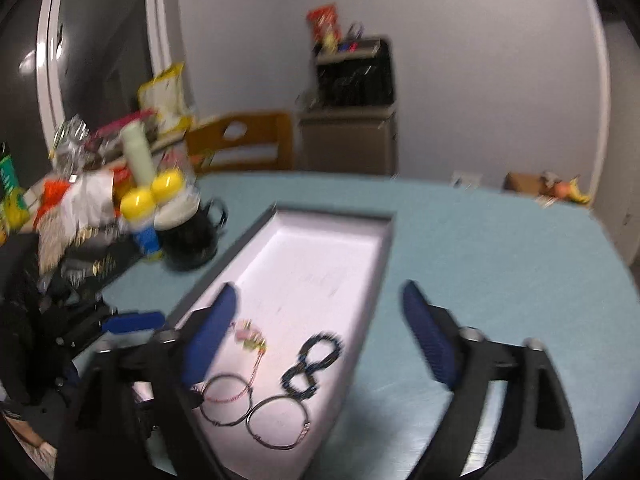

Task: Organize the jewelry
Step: 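Withdraw both tools from the box toward the remaining jewelry, then grasp the pearl hair clip with the left tool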

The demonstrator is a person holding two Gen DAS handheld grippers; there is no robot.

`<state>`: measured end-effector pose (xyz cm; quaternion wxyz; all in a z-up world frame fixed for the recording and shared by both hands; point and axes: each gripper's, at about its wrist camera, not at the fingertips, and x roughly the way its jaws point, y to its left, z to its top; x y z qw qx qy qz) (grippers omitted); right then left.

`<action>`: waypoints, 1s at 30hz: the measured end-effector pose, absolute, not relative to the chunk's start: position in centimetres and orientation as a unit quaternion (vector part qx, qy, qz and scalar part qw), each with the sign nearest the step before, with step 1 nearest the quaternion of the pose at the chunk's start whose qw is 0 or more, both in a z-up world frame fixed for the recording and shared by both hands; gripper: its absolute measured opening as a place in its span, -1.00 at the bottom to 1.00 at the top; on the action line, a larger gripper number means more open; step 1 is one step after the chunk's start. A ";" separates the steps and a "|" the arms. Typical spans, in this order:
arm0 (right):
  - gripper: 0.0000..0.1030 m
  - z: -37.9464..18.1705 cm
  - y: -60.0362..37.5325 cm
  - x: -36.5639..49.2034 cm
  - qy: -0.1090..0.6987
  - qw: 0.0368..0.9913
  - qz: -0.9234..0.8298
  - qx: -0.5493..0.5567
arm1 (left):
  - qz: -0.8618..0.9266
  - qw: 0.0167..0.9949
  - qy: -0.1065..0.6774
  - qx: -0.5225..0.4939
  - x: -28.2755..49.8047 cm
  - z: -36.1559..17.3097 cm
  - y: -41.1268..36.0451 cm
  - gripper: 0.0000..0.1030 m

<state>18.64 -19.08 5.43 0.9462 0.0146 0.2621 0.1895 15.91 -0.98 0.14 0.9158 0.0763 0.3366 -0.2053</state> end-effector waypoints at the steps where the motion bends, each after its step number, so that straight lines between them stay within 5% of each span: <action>1: 0.91 6.3 -19.6 18.0 0.249 0.951 0.184 0.020 | -0.204 0.918 0.333 0.070 15.9 0.4 -0.8 0.72; 15: 0.91 7.1 -23.1 10.2 0.254 0.960 0.112 0.023 | -0.171 0.941 0.281 0.074 13.6 2.6 -0.4 0.82; 30: 0.91 1.3 -24.1 2.2 0.300 0.941 0.150 -0.037 | -0.127 0.946 0.295 0.049 5.5 4.0 3.6 0.91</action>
